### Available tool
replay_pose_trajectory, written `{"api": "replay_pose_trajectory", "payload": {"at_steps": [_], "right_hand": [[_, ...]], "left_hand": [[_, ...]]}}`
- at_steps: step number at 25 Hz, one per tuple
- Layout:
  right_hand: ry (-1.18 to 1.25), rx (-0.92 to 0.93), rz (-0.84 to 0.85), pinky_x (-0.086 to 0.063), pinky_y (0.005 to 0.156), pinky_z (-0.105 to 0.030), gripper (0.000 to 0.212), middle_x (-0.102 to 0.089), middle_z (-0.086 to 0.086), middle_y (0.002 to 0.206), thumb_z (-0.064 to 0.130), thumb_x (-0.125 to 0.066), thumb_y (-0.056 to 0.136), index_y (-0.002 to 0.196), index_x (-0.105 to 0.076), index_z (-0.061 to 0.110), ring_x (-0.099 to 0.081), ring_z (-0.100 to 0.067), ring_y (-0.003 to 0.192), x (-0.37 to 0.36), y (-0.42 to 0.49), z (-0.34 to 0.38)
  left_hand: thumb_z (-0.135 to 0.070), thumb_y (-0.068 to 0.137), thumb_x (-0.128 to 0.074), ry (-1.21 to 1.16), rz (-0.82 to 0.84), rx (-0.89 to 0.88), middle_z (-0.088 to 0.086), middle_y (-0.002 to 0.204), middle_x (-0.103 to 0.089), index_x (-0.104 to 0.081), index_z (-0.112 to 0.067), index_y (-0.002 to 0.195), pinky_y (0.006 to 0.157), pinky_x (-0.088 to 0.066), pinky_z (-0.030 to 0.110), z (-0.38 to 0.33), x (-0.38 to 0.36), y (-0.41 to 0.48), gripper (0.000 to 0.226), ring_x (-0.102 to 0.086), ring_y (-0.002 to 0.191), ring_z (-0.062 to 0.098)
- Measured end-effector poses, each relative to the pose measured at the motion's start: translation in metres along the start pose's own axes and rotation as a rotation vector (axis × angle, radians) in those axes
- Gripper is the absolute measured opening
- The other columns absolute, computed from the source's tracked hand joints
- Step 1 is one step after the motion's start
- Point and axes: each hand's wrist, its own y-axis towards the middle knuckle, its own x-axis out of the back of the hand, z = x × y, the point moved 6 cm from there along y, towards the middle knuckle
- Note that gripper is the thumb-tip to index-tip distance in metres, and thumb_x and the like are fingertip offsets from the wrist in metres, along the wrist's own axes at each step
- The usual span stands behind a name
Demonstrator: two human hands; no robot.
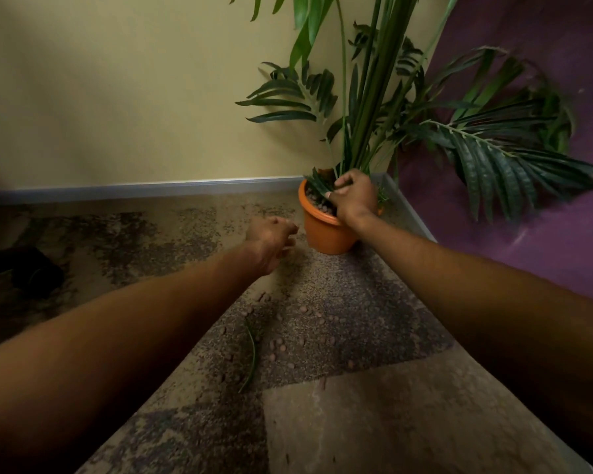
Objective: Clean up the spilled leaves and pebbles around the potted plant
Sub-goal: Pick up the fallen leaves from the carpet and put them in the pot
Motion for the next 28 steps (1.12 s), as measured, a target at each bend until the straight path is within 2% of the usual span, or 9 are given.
{"api": "replay_pose_trajectory", "payload": {"at_steps": [3, 7, 9, 14, 18, 21, 24, 28], "right_hand": [[-0.191, 0.030, -0.014, -0.057, 0.084, -0.038, 0.028, -0.070, -0.004, 0.098, 0.013, -0.075, 0.089, 0.085, -0.051, 0.026, -0.068, -0.028, 0.098, -0.007, 0.010, -0.004], [-0.435, 0.204, -0.044, -0.055, 0.087, -0.040, 0.006, -0.069, -0.011, 0.110, 0.017, -0.062, 0.098, 0.102, -0.063, 0.021, -0.067, -0.033, 0.105, -0.018, 0.008, 0.000], [-0.555, 0.294, -0.071, -0.055, 0.088, -0.041, 0.012, -0.071, -0.014, 0.113, 0.019, -0.058, 0.101, 0.111, -0.066, 0.016, -0.068, -0.034, 0.108, -0.023, 0.007, 0.002], [-0.756, 0.485, -0.071, -0.054, 0.089, -0.043, 0.019, -0.068, -0.015, 0.116, 0.013, -0.060, 0.099, 0.115, -0.070, 0.010, -0.063, -0.032, 0.112, -0.032, 0.001, 0.007], [-0.831, 0.526, -0.067, -0.052, 0.091, -0.043, 0.026, -0.068, -0.015, 0.116, 0.009, -0.055, 0.100, 0.121, -0.072, 0.008, -0.057, -0.031, 0.114, -0.031, 0.001, 0.009], [-0.852, 0.560, -0.037, -0.052, 0.096, -0.045, 0.032, -0.068, -0.015, 0.120, 0.005, -0.054, 0.098, 0.127, -0.069, 0.007, -0.055, -0.031, 0.116, -0.027, -0.001, 0.011], [-0.880, 0.623, -0.014, -0.048, 0.099, -0.045, 0.034, -0.065, -0.014, 0.126, 0.009, -0.053, 0.099, 0.130, -0.066, 0.007, -0.054, -0.031, 0.121, -0.022, -0.010, 0.018], [-0.905, 0.801, 0.036, -0.047, 0.097, -0.041, 0.028, -0.064, -0.009, 0.124, 0.015, -0.059, 0.098, 0.125, -0.066, 0.011, -0.055, -0.027, 0.117, -0.026, -0.041, 0.027]], "left_hand": [[0.001, 0.096, -0.062, 0.185, 0.048, -0.024, 0.017, 0.094, -0.065, -0.064, -0.006, 0.101, 0.062, -0.047, 0.033, 0.023, 0.024, 0.002, 0.009, -0.059, 0.074, 0.025], [0.005, 0.096, -0.061, 0.383, 0.096, -0.030, 0.020, 0.089, -0.062, -0.068, 0.006, 0.098, 0.060, -0.044, 0.030, 0.046, 0.057, 0.006, 0.007, -0.055, 0.074, 0.026], [0.003, 0.095, -0.064, 0.502, 0.103, -0.055, 0.021, 0.091, -0.066, -0.069, 0.013, 0.104, 0.066, -0.048, 0.032, 0.053, 0.070, 0.009, 0.014, -0.059, 0.078, 0.027], [-0.004, 0.094, -0.068, 0.802, 0.181, -0.085, 0.013, 0.088, -0.072, -0.076, 0.004, 0.099, 0.066, -0.051, 0.028, 0.067, 0.080, 0.010, 0.012, -0.061, 0.073, 0.018], [-0.004, 0.093, -0.068, 0.900, 0.321, -0.059, 0.008, 0.088, -0.073, -0.077, 0.002, 0.101, 0.073, -0.057, 0.034, 0.073, 0.073, 0.003, 0.013, -0.066, 0.077, 0.020], [0.005, 0.093, -0.062, 0.959, 0.475, -0.031, 0.010, 0.088, -0.071, -0.075, 0.005, 0.104, 0.058, -0.053, 0.026, 0.074, 0.065, -0.005, 0.017, -0.064, 0.071, 0.021], [0.009, 0.095, -0.055, 1.039, 0.575, 0.069, 0.015, 0.089, -0.065, -0.073, 0.002, 0.110, 0.055, -0.047, 0.025, 0.083, 0.063, -0.010, 0.025, -0.059, 0.067, 0.022], [0.002, 0.098, -0.054, 1.128, 0.639, 0.157, 0.011, 0.088, -0.066, -0.071, -0.002, 0.119, 0.054, -0.047, 0.024, 0.102, 0.064, -0.017, 0.027, -0.059, 0.061, 0.017]]}}
